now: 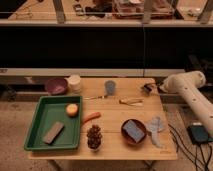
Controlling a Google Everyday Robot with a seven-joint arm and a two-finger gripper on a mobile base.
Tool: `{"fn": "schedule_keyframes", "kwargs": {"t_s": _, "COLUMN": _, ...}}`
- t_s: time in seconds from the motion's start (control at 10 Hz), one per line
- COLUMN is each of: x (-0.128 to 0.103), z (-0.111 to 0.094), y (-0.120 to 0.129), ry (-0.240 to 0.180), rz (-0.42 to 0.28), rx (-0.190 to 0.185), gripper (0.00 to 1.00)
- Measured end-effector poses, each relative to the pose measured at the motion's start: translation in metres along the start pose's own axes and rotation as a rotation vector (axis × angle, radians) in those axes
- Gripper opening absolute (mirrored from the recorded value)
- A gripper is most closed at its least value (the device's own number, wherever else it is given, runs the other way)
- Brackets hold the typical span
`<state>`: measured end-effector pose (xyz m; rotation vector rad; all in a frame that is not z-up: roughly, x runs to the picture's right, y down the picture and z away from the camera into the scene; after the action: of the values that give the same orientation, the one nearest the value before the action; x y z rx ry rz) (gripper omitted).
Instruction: Wipe table surface with brush
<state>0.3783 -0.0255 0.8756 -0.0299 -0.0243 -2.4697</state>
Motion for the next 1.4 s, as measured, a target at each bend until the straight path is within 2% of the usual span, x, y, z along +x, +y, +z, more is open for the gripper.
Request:
{"fn": "schedule_keyframes", "kwargs": {"t_s": 0.2, "x": 0.006, "z": 0.017, "y": 0.011, "ry": -0.013, "rz": 0.030, "rx": -0.010, "gripper": 0.00}}
{"fn": "schedule_keyframes", "kwargs": {"t_s": 0.4, "x": 0.028, "z": 0.032, "y": 0.012, "ry": 0.002, "rz": 0.033, "rx": -0.006, "gripper": 0.00}}
{"fn": "schedule_keyframes", "kwargs": {"t_s": 0.7, "x": 0.066, "z": 0.038, "y": -0.005, "ry": 0.061, "rz": 0.010, "rx": 0.022, "gripper": 0.00}}
{"fn": "schedule_keyframes", "kwargs": {"t_s": 0.9, "x": 0.092, "z": 0.032, "y": -0.024, "ry": 0.123, "rz": -0.035, "rx": 0.066, "gripper": 0.00}}
{"fn": "schedule_keyframes", "kwargs": {"t_s": 1.2, "x": 0.088, "z": 0.012, "y": -0.046, "ry": 0.161, "rz": -0.094, "rx": 0.114, "gripper": 0.00}}
{"fn": "schedule_keyframes", "kwargs": {"t_s": 1.4, "x": 0.077, "z": 0.001, "y": -0.052, "ry": 0.166, "rz": -0.114, "rx": 0.129, "gripper": 0.00}}
